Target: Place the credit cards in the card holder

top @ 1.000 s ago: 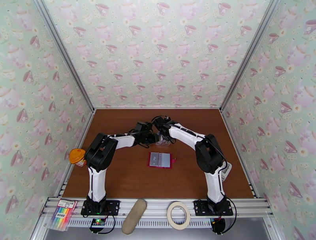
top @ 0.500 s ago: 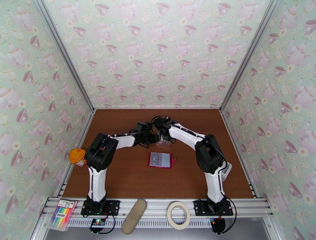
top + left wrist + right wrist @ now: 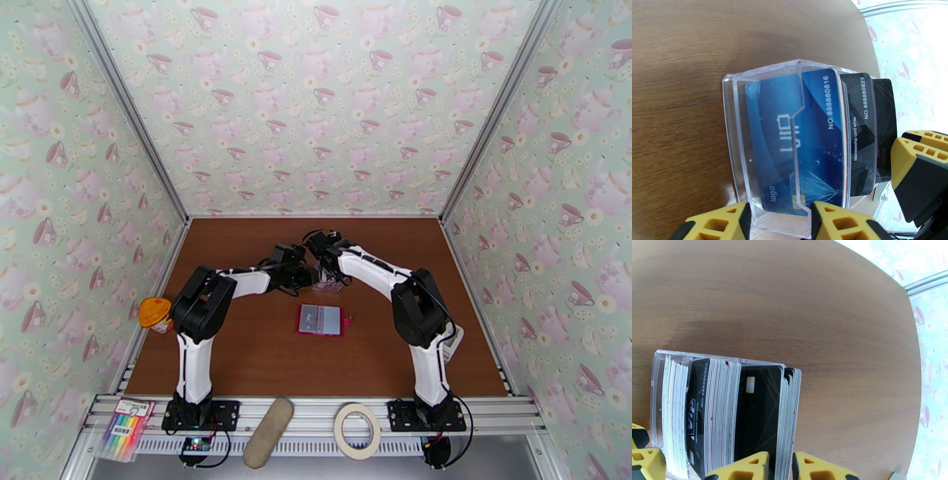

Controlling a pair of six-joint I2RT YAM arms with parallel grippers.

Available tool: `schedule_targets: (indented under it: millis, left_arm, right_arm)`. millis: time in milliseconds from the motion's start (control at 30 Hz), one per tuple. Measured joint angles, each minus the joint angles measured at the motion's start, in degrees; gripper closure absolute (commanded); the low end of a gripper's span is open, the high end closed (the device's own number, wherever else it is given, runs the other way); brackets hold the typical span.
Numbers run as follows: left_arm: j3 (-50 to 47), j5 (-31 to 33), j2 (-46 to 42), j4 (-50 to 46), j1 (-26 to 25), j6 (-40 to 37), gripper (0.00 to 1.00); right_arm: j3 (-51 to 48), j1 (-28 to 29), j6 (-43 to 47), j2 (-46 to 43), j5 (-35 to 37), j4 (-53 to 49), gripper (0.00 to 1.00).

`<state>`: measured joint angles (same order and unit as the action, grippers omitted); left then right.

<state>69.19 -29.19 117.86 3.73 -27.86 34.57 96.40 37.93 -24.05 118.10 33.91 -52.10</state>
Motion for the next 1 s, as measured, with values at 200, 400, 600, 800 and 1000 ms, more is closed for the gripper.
schedule_targets:
  millis: [200, 400, 600, 800, 1000]
  left_arm:
    - [0.0, 0.0, 0.0, 0.0, 0.0, 0.0, 0.56]
    - [0.0, 0.0, 0.0, 0.0, 0.0, 0.0, 0.56]
    - [0.0, -0.1, 0.0, 0.0, 0.0, 0.0, 0.56]
    - [0.0, -0.1, 0.0, 0.0, 0.0, 0.0, 0.56]
    - [0.0, -0.1, 0.1, 0.0, 0.0, 0.0, 0.55]
  right_arm:
    - [0.0, 0.0, 0.4, 0.0, 0.0, 0.0, 0.83]
    - [0.0, 0.0, 0.4, -0.3, -0.7, 0.1, 0.57]
    - [-1.2, -0.1, 0.3, -3.2, -3.3, 1.6, 0.52]
    - [-3.5, -1.4, 0.3, -3.6, -7.2, 3.9, 0.52]
    - [-6.4, -3.6, 0.3, -3.6, -11.4, 6.1, 0.52]
